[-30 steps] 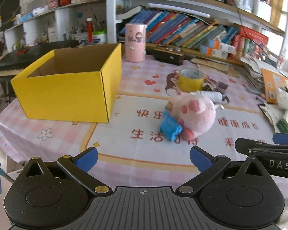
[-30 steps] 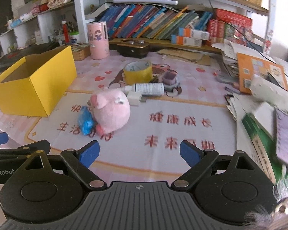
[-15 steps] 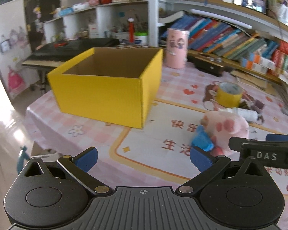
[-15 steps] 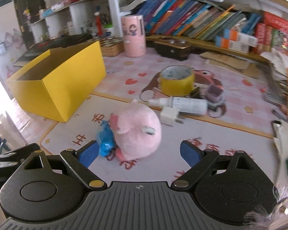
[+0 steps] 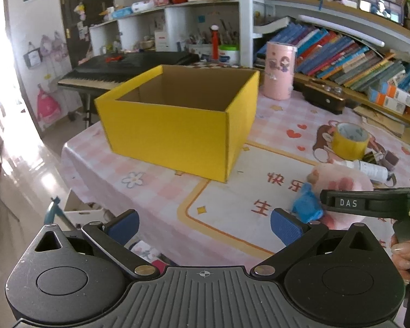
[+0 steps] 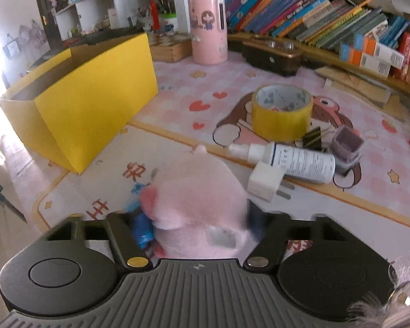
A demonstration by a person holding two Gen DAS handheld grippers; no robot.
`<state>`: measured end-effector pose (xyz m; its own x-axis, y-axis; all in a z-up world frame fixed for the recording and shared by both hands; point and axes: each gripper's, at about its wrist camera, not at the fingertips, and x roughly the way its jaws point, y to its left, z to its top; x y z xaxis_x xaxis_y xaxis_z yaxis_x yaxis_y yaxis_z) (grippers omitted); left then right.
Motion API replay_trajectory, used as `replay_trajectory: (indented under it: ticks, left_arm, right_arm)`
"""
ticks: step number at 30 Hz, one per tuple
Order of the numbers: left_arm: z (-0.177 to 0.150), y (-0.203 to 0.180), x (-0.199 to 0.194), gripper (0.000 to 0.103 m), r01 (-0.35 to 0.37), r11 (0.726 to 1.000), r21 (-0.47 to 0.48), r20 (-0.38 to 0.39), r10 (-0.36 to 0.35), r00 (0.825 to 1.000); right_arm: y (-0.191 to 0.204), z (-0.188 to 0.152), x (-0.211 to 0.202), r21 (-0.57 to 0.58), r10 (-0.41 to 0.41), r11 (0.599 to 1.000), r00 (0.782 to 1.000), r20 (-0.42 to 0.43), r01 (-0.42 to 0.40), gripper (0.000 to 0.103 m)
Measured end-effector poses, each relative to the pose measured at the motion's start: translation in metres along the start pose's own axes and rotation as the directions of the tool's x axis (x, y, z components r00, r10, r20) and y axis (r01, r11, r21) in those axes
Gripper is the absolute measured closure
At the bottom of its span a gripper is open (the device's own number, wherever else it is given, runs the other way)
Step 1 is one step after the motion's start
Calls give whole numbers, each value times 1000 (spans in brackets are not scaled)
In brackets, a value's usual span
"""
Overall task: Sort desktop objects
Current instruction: 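Move the right tool to the pink plush pig and close on it, then lift the pig with the right tool while the left tool grasps the blue bag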
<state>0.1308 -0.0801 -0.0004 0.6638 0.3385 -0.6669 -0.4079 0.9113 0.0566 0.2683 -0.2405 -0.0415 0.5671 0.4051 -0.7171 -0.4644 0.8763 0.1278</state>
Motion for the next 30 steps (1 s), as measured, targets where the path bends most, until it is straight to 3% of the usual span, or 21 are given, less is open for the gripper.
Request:
replay_trajectory:
  ticks: [5, 9, 14, 19, 21, 30]
  left_arm:
    - [4, -21, 9, 1, 70, 997, 44, -17, -70, 997]
    - [7, -43, 20, 1, 125, 988, 87, -35, -123, 992]
    - [8, -72, 35, 6, 206, 971, 124, -70, -198, 978]
    - [5, -91, 59, 23, 203, 968, 149, -88, -192, 977]
    - [4, -96, 71, 34, 189, 972, 140, -105, -175, 979]
    - [0, -111, 97, 62, 186, 979, 88, -162, -170, 972]
  right_arm:
    - [-18, -1, -31, 29, 42, 999, 998, 37, -43, 45]
    - [-43, -8, -63, 69, -38, 997, 996, 77, 32, 44]
    - [-77, -22, -82, 155, -134, 980, 990, 45, 126, 44]
    - [-89, -34, -95, 157, -160, 976, 986, 45, 151, 44]
    - [-90, -36, -100, 136, -160, 979, 986, 52, 152, 44]
    - [-91, -45, -106, 51, -137, 990, 989, 47, 134, 44]
